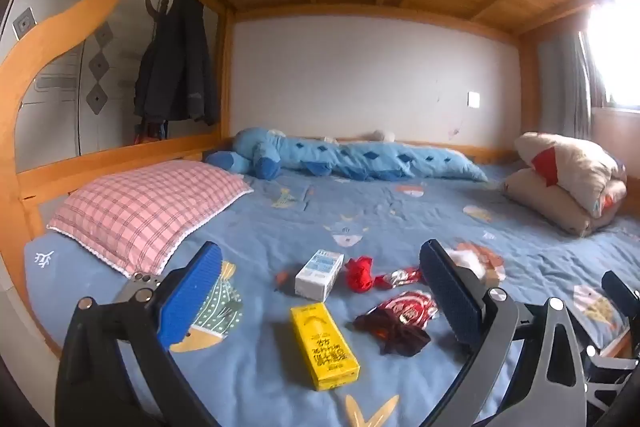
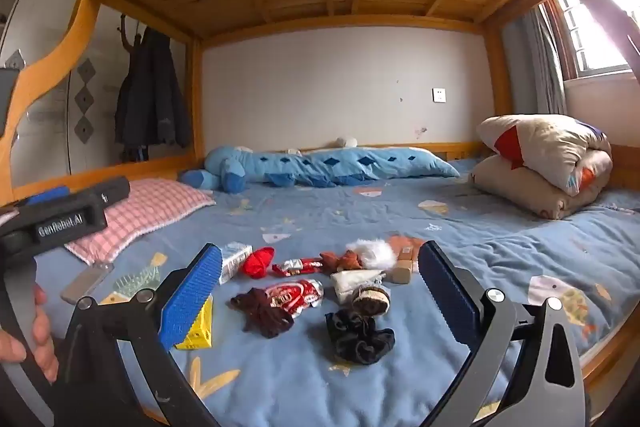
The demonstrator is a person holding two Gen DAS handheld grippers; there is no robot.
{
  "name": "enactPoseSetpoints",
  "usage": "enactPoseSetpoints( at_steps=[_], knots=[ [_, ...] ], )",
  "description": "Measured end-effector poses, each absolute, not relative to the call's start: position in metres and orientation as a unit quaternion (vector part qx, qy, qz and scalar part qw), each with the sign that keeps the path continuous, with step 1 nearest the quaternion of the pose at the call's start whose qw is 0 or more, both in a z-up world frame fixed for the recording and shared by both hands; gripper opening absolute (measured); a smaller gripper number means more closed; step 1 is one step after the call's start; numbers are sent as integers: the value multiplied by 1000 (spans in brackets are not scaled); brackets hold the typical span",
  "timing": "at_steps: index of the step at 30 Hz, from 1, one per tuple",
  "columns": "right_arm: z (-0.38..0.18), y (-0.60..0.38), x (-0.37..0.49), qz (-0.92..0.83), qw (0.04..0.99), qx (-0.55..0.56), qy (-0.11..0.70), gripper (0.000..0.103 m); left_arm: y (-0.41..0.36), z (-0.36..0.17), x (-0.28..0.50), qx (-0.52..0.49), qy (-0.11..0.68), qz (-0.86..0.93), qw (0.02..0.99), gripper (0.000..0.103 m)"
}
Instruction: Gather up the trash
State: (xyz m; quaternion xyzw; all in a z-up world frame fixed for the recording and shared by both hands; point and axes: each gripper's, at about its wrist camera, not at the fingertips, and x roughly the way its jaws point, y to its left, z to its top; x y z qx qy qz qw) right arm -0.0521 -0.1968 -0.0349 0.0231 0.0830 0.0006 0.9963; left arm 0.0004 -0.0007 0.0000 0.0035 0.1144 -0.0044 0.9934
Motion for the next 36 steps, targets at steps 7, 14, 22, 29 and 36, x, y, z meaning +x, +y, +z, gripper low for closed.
enactPoseSetpoints(
  at_steps=[7, 14, 22, 29, 36],
  knots=[
    [-25, -184, -57, -11, 998, -18, 54, 95, -7, -1, -4, -2, 86, -25, 996, 99],
    [-27, -188, -58, -2, 998, -2, 69, 95, -9, -5, -12, 17, 82, -40, 996, 99],
    [-15, -194, -65, -14, 999, -2, 43, 95, -4, -6, -9, -14, 98, -49, 994, 99],
    [-18, -198, -62, -3, 999, 9, 53, 95, 2, -6, -7, -37, 106, -39, 993, 99],
    [-20, -196, -61, 4, 999, 8, 54, 95, 3, -9, -5, -37, 113, -36, 992, 99]
  ],
)
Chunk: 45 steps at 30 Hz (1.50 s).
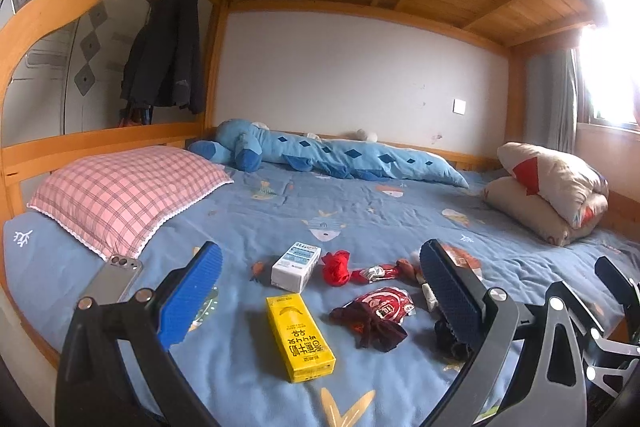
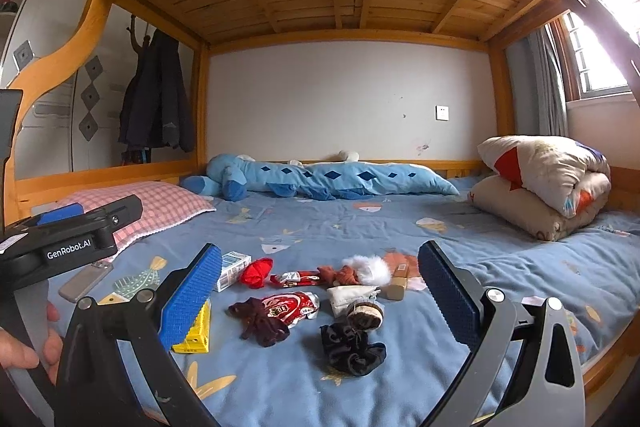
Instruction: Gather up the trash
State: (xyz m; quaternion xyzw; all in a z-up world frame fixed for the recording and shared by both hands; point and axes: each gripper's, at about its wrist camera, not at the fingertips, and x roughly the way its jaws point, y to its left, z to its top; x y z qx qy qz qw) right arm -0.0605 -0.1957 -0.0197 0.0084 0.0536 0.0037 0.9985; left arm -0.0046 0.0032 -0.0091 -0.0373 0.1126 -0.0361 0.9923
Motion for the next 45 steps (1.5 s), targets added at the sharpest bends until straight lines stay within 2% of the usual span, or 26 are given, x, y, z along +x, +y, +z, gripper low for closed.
enactPoseSetpoints(
  at_steps=[45],
  knots=[
    [-27, -200, -49, 14, 996, 29, 81, 95, -5, -24, 11, -18, 151, -21, 988, 99]
  ],
)
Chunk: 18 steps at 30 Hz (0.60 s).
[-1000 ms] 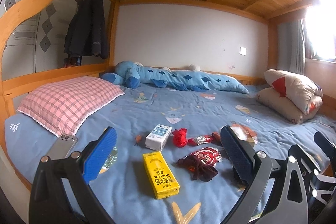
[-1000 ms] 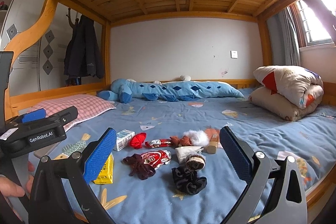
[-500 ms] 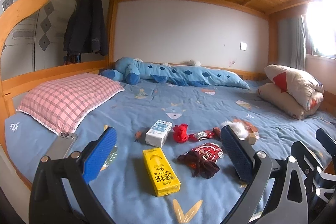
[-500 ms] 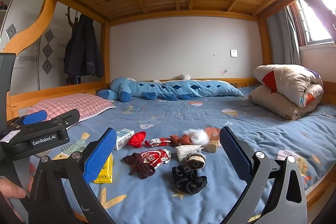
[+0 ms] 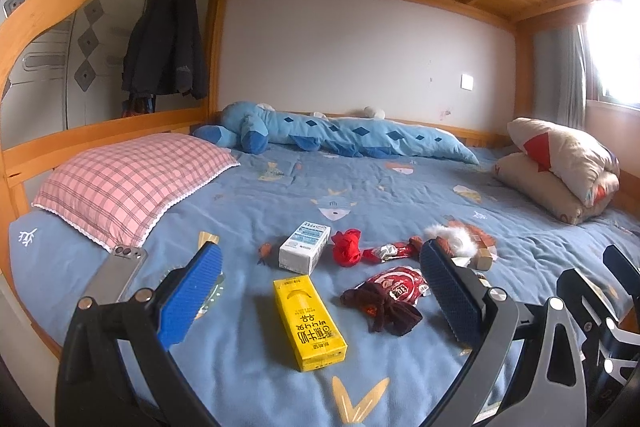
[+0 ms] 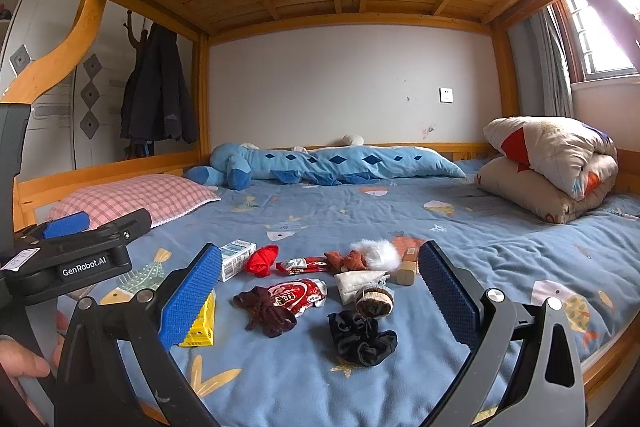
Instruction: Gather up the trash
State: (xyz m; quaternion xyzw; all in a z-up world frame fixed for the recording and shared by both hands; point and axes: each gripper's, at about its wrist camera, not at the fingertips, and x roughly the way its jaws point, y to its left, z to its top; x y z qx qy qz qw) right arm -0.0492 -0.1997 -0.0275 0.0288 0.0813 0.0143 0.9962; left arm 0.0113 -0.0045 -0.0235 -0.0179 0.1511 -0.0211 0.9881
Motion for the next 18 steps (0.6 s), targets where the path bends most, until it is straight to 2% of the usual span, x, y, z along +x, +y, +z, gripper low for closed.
enactPoseSetpoints(
  at_steps=[18],
  knots=[
    [-38, -198, -36, 17, 995, 24, 98, 95, -6, -33, 28, -18, 185, -15, 983, 99]
  ],
)
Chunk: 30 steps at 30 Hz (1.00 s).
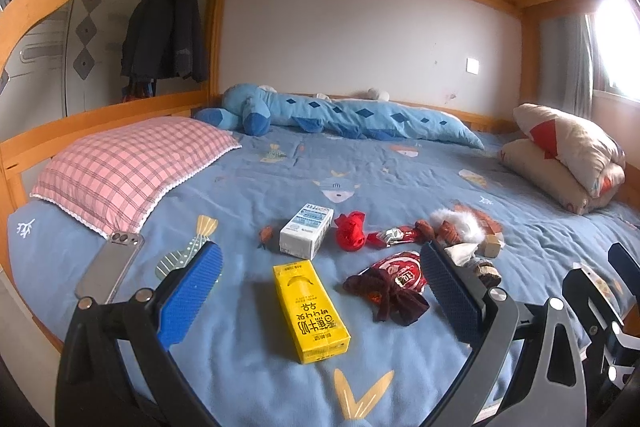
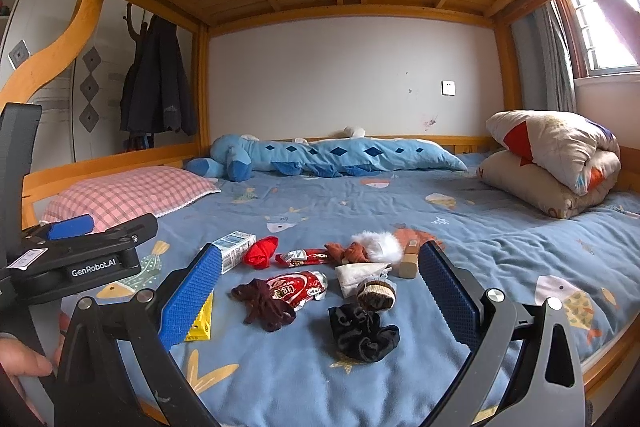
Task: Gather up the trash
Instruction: 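Grasp the yellow milk carton with the left tool while the right tool grasps the dark red cloth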
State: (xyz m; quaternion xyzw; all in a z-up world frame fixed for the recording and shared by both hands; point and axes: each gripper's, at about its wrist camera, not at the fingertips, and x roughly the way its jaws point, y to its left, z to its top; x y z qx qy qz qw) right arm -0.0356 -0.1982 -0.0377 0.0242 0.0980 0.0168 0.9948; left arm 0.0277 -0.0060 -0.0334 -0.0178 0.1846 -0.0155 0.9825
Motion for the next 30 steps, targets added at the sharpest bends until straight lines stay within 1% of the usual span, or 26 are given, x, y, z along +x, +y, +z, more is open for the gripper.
enactPoseSetpoints(
  at_steps=[5, 8, 18, 25, 26, 30],
  knots=[
    [-42, -196, -29, 21, 994, 23, 107, 95, -8, -40, 38, -16, 202, -16, 979, 99],
    [-45, -194, -24, 23, 993, 19, 114, 95, -9, -47, 49, -16, 227, -19, 974, 99],
    [-60, -189, 0, 29, 987, 14, 156, 95, -1, -106, 112, -68, 384, -25, 920, 99],
    [-68, -183, 15, 43, 983, 12, 180, 95, 5, -144, 147, -97, 452, -24, 887, 99],
    [-68, -182, 17, 45, 982, 11, 182, 95, 6, -148, 151, -98, 457, -20, 884, 98],
    [-72, -177, 24, 50, 980, 10, 195, 95, 10, -158, 160, -105, 470, -15, 876, 86]
  ],
)
